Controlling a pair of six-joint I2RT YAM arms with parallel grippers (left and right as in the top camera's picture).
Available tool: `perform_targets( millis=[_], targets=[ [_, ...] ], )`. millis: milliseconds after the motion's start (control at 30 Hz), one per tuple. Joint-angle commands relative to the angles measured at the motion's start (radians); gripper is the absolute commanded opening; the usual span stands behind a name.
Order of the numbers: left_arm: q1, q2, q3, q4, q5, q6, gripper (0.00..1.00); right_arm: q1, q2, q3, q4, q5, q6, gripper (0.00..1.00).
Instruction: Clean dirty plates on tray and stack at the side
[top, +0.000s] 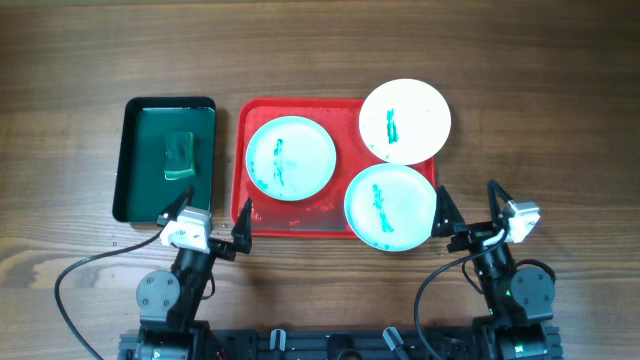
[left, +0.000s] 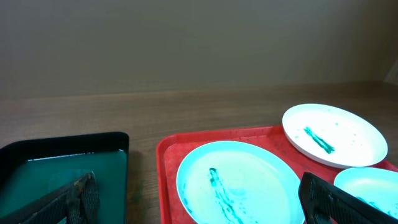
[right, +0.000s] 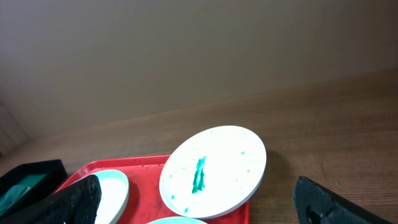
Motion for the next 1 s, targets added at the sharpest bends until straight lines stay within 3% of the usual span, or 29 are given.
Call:
perform_targets(
  millis=[0,133,300,533,567,767,967],
  targets=[
    [-0.004,-0.011,-0.005,0.001,-0.019,0.009,1.00,0.001,0.026,-0.002,-0.001,0.013,-0.006,1.00],
    [-0.004,-0.011,-0.005,0.095,-0.021,0.012,1.00,0.001,0.109,0.001,0.037,-0.052,-0.119,1.00],
    [-0.004,-0.005,0.019,0.145,-0.021,0.003,1.00,0.001,0.252,0.113,0.057,-0.114,-0.120,1.00],
    [-0.004,0.233,0.384,-0.178,-0.048,0.003,1.00,0.001,0.705,0.530,-0.051,-0.258,-0.179,1.00],
    [-0.004,0.339,0.508,-0.271,-0.048,0.004,1.00,0.002,0.827,0.656,-0.145,-0.257,-0.187,1.00],
    [0.015,0.699,0.933,-0.593,-0.048,-0.010,1.00,0.005,1.135,1.026,-0.430,-0.300,-0.186,1.00],
    [0.095,1.194,1.409,-1.050,-0.010,-0.042,1.00,0.006,1.355,1.229,-0.605,-0.522,-0.209,1.00]
  ],
)
